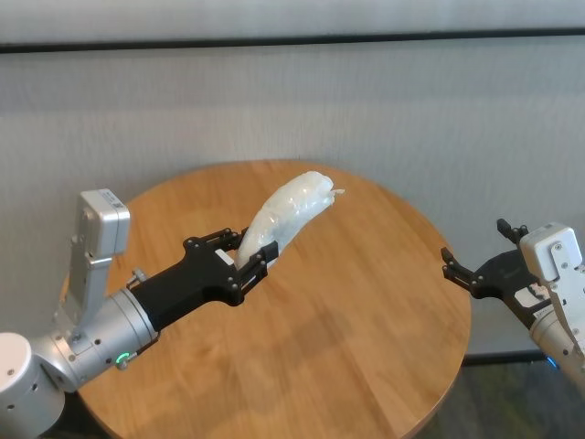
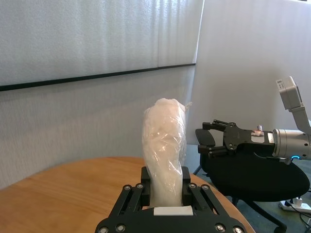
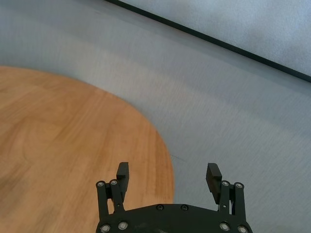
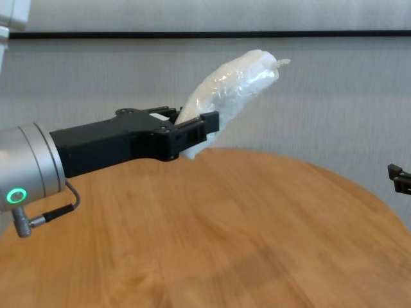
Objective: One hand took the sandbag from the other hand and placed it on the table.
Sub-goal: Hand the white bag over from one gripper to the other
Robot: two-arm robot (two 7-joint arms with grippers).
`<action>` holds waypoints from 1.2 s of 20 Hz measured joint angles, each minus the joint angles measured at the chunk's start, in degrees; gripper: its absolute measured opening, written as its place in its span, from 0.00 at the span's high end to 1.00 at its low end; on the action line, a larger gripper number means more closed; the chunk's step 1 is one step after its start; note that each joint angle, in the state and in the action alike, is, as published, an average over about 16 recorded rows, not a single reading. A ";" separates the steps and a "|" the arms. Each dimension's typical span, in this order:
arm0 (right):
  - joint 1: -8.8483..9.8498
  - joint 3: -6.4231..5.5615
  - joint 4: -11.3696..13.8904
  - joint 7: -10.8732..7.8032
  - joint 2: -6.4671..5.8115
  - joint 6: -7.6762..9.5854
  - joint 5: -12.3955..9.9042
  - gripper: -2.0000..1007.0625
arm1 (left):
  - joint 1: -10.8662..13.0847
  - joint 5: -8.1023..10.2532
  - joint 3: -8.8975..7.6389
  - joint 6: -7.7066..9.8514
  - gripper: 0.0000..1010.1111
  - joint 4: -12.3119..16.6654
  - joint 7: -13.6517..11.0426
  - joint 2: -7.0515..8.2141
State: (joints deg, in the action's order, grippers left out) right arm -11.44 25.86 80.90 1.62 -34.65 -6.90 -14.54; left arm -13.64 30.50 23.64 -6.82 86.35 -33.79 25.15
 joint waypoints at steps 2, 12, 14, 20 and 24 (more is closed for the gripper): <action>0.00 0.00 0.00 0.00 0.00 0.00 0.00 0.01 | 0.01 -0.01 -0.01 0.00 0.64 -0.01 0.01 -0.01; 0.00 0.00 0.00 0.00 0.00 0.00 0.00 0.01 | 0.04 -0.04 -0.05 0.00 0.64 -0.03 0.03 -0.03; 0.00 0.00 0.00 -0.01 0.00 0.00 0.00 0.01 | 0.04 -0.04 -0.06 0.00 0.64 -0.03 0.03 -0.03; 0.10 -0.32 0.29 -1.08 0.06 -0.77 -0.40 0.01 | 0.05 -0.04 -0.06 0.00 0.64 -0.03 0.02 -0.03; 0.19 -0.79 0.70 -2.61 0.24 -1.89 -1.15 0.01 | 0.05 -0.05 -0.07 0.00 0.64 -0.03 0.02 -0.03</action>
State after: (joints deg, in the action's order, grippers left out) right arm -11.24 25.07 81.60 -0.99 -34.41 -8.79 -15.70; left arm -13.60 30.46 23.57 -6.82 86.32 -33.76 25.11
